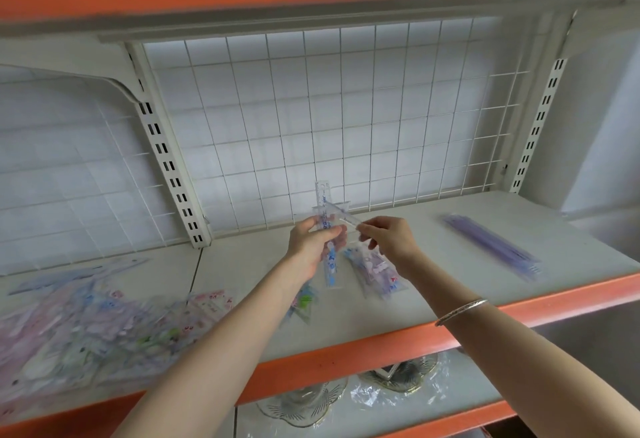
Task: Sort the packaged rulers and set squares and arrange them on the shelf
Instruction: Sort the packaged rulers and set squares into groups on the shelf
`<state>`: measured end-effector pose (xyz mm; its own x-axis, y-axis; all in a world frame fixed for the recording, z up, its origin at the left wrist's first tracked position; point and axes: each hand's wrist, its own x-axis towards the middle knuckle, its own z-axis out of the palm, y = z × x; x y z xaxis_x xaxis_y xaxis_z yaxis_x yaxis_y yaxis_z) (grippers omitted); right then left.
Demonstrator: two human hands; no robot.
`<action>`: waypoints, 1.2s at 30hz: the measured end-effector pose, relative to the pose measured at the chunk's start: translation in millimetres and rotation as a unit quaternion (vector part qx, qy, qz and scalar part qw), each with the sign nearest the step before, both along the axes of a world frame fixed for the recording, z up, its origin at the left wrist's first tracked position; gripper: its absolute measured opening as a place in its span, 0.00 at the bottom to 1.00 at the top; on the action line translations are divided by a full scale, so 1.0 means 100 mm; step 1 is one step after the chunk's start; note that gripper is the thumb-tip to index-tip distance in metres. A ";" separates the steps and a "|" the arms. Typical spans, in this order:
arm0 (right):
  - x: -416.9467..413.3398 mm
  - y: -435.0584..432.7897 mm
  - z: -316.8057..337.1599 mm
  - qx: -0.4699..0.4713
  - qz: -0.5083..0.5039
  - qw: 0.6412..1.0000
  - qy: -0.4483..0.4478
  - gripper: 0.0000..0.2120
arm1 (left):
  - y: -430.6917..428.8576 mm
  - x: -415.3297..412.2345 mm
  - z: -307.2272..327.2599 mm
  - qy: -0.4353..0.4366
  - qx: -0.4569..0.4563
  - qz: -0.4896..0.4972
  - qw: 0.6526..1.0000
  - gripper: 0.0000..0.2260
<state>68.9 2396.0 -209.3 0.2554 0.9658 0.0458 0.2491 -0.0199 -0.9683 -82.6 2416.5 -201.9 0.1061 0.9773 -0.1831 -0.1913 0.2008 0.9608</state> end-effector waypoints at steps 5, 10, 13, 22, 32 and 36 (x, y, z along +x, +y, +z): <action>-0.10 0.01 -0.05 -0.047 0.010 0.999 0.001 0.05 | 0.05 -0.22 0.01 -0.022 -0.001 0.117 0.993 0.02; -0.38 0.03 -0.11 -0.081 0.094 0.991 -0.040 0.06 | 0.06 -0.60 0.07 -0.018 0.040 0.210 0.977 0.07; -0.62 0.01 -0.10 -0.091 0.159 0.982 -0.053 0.03 | 0.00 -0.73 0.14 -0.036 0.044 0.189 0.980 0.07; -0.93 0.02 -0.26 -0.073 0.162 0.954 -0.243 0.06 | -0.12 -0.95 0.14 -0.068 0.002 0.139 0.988 0.11; -0.83 -0.03 0.02 -0.047 0.090 0.992 0.078 0.11 | -0.13 -0.82 0.09 -0.082 -0.041 0.059 0.994 0.09; -0.61 -0.01 0.08 -0.059 0.073 0.985 0.144 0.06 | -0.15 -0.60 0.07 -0.072 -0.053 0.003 0.996 0.08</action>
<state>8.0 2394.8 -201.6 0.0984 0.9875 -0.1230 -0.0267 -0.1210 -0.9923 -142.6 2401.7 -195.0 0.1329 0.9543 -0.2677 -0.3280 0.2972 0.8967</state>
